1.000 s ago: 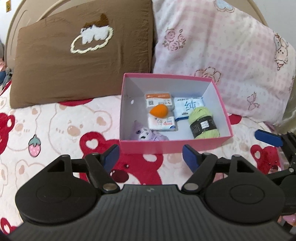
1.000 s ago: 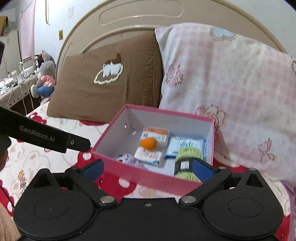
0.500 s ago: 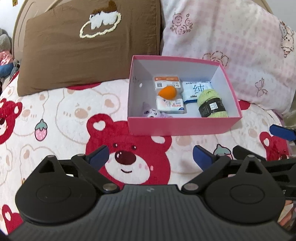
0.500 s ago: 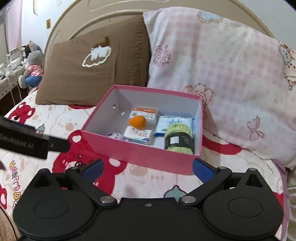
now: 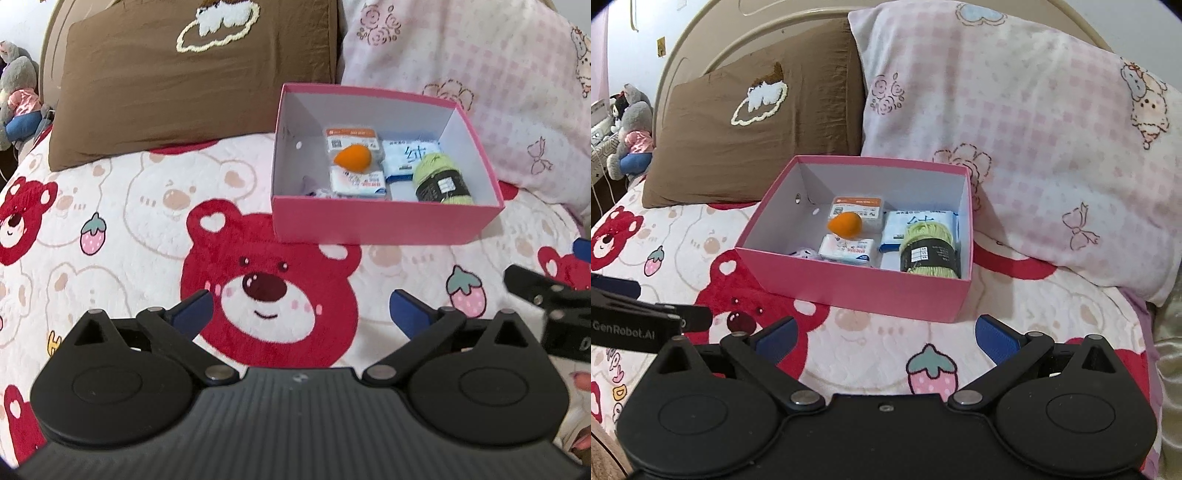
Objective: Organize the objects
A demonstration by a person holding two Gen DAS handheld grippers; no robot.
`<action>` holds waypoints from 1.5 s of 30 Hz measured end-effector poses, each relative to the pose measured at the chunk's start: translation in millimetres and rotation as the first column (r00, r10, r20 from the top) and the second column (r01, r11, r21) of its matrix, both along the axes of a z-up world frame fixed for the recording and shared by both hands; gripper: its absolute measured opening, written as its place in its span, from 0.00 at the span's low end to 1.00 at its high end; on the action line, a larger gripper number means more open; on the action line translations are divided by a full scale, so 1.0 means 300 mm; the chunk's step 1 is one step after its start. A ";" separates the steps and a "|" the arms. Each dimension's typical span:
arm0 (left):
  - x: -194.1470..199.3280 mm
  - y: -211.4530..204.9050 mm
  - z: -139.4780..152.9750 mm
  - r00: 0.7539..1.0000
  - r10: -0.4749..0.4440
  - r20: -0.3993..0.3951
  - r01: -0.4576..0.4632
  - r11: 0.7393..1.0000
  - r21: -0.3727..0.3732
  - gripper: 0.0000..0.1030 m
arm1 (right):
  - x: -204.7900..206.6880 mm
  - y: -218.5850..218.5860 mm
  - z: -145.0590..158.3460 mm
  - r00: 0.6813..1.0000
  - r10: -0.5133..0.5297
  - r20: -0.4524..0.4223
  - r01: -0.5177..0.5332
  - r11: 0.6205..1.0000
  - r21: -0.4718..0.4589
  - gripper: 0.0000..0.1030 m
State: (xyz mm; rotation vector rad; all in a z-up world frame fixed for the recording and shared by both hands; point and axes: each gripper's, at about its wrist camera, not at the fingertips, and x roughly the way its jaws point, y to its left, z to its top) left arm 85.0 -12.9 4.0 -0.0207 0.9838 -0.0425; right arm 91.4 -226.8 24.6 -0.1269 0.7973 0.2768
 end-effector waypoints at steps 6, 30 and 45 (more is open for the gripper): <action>-0.005 0.010 -0.022 1.000 0.008 -0.030 -0.007 0.999 0.042 1.00 | -0.017 -0.006 -0.001 1.000 -0.026 0.001 0.026 0.999 -0.018 1.00; -0.003 0.001 -0.038 0.999 -0.007 -0.045 0.008 1.000 0.029 1.00 | -0.022 0.026 -0.061 0.999 -0.033 -0.022 0.031 0.997 -0.069 1.00; -0.005 -0.004 -0.032 0.999 -0.019 -0.031 0.020 1.000 0.024 1.00 | -0.018 0.014 -0.060 0.999 -0.051 -0.012 0.051 0.998 -0.026 1.00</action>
